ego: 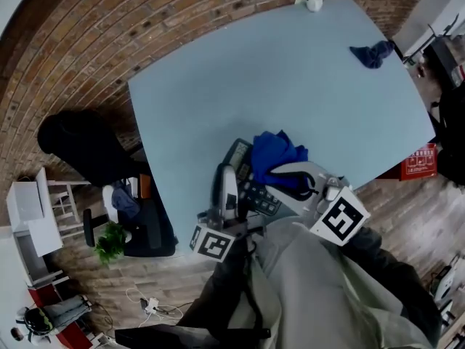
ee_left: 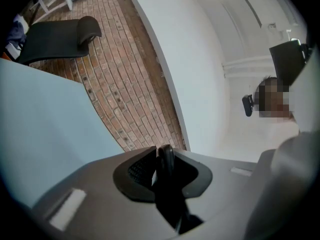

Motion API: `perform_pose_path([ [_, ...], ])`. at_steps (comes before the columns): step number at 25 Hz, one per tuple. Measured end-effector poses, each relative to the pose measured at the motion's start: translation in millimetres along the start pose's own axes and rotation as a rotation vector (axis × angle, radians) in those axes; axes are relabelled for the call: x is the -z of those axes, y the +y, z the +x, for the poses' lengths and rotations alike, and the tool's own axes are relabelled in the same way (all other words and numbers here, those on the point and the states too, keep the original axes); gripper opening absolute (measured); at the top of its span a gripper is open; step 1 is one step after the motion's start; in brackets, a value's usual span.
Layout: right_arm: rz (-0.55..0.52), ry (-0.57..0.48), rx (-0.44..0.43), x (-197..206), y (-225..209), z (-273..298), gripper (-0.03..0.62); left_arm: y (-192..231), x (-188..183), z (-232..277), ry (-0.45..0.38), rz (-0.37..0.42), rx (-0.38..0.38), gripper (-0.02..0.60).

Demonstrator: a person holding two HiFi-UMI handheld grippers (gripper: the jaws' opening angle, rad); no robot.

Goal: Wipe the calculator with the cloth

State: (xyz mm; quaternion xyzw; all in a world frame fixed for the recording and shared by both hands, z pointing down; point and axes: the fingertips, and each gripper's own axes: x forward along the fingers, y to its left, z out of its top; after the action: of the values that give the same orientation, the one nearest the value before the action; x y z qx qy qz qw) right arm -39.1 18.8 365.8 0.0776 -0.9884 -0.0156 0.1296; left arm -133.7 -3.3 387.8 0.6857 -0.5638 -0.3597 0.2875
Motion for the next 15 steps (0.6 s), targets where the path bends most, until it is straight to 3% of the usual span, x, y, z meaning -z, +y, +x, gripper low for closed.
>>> perform_pose_path([
  [1,0.043,0.027,0.053,8.8,-13.0,4.7,0.063,3.9,2.9,-1.1,0.007,0.002,-0.013,0.057],
  [3,0.055,0.108,0.041,23.1,-12.7,18.9,0.063,15.4,7.4,-3.4,0.019,0.013,-0.056,0.058],
  [5,0.009,0.145,-0.093,24.2,19.9,30.1,0.063,26.2,8.2,-6.5,0.024,0.019,-0.092,0.058],
  [7,0.027,0.119,-0.268,17.9,62.0,34.0,0.063,31.2,5.2,-8.1,0.026,0.037,-0.1,0.058],
  [9,0.066,0.082,-0.345,17.5,78.7,35.1,0.06,33.4,3.7,-8.3,0.03,0.052,-0.093,0.058],
  [12,0.172,0.049,-0.272,30.5,50.8,36.5,0.06,43.1,9.3,-10.9,0.033,0.011,-0.102,0.061],
  [15,0.238,0.091,-0.114,54.0,13.7,29.9,0.06,62.9,14.4,-14.9,-0.018,-0.134,-0.138,0.061],
])
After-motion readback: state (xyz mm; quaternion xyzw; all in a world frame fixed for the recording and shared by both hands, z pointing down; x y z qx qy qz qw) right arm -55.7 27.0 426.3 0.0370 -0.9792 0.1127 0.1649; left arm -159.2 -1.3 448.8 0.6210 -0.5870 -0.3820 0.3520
